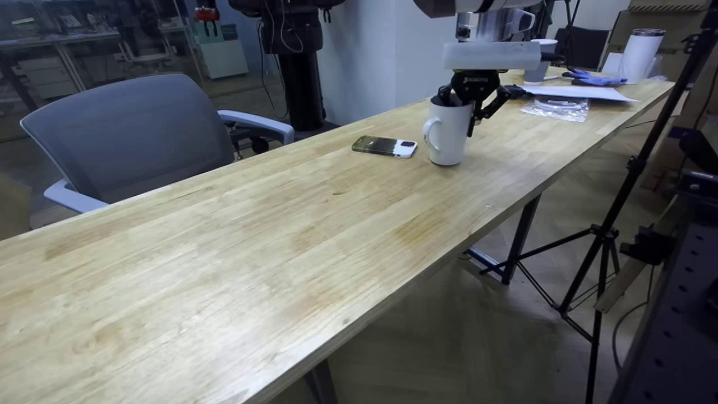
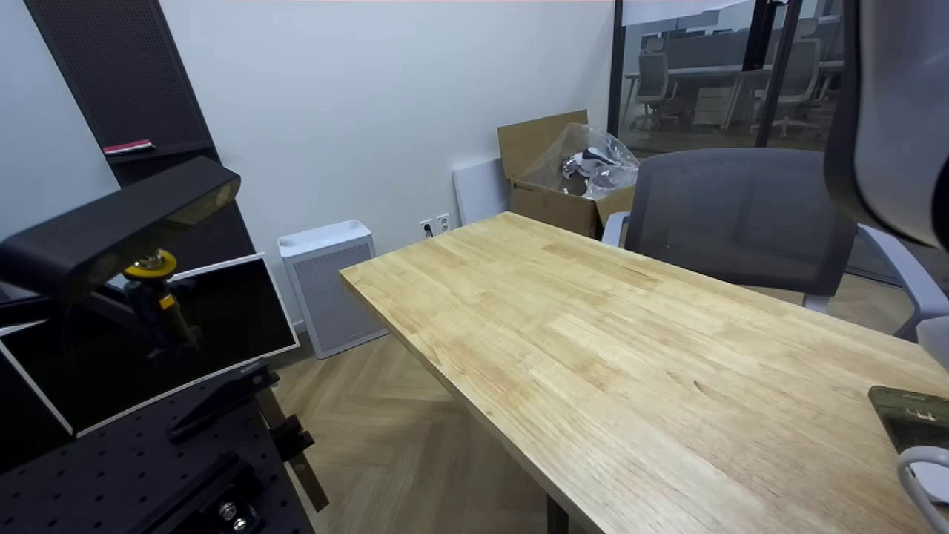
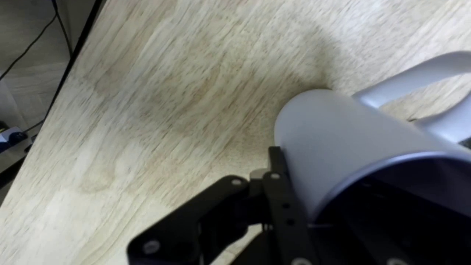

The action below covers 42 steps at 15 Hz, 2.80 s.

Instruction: Move the white mug cup from the right to the left

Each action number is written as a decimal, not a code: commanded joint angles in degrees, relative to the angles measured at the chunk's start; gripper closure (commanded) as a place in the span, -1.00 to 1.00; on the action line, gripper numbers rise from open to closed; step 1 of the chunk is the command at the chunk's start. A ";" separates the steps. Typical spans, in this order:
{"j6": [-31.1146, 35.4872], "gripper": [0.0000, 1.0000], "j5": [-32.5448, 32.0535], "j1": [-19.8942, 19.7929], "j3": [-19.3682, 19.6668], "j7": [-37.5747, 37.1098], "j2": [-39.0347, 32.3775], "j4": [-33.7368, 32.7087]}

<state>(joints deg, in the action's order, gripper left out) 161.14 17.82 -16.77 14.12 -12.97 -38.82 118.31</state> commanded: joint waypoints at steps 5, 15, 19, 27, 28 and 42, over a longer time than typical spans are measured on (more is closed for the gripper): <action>0.32 0.96 -0.63 1.76 -0.16 -1.75 3.98 -1.17; -1.25 0.96 -2.17 6.42 -1.16 -2.51 3.27 -1.90; -1.63 0.96 -3.35 7.84 -1.53 -2.38 2.69 -1.90; -4.44 0.96 -5.59 8.13 -2.35 -1.30 1.35 -2.34; -4.75 0.96 -5.76 8.21 -2.26 -1.41 1.20 -2.45; -4.16 -0.10 -8.71 10.22 0.59 -3.34 0.39 -2.70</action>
<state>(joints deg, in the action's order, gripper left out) 157.61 10.58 -7.90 13.31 -13.62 -38.65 116.52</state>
